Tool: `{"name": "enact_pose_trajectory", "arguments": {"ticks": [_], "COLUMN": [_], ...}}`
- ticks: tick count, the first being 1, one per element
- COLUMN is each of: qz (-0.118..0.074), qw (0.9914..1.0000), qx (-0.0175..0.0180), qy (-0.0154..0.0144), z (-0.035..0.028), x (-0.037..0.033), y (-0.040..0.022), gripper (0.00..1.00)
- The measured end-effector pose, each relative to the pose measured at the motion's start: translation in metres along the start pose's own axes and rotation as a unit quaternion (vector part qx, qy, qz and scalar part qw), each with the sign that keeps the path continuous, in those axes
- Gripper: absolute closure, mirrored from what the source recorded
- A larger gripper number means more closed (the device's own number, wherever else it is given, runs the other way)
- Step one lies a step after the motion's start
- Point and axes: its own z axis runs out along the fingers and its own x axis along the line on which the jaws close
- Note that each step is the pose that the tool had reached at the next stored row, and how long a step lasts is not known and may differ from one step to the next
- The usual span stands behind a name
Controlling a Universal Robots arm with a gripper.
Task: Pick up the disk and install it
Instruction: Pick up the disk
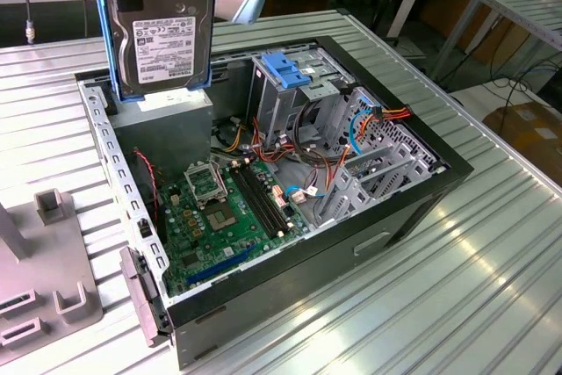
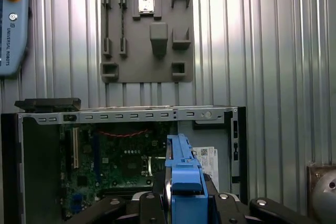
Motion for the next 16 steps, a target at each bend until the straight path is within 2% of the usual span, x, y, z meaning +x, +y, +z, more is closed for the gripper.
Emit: {"name": "enact_pose_trajectory", "arguments": {"ticks": [7, 9, 11, 16], "qz": [0.0, 0.0, 0.0, 0.0], "qw": [1.0, 1.0, 1.0, 1.0], "qx": [0.0, 0.0, 0.0, 0.0], "qy": [0.0003, 0.0003, 0.0009, 0.0009], "z": [0.0001, 0.0004, 0.0015, 0.0015], "x": [0.0043, 0.0062, 0.0191, 0.0195], "y": [-0.0123, -0.02, -0.0422, -0.0445], "gripper": [0.63, 0.63, 0.63, 0.63]}}
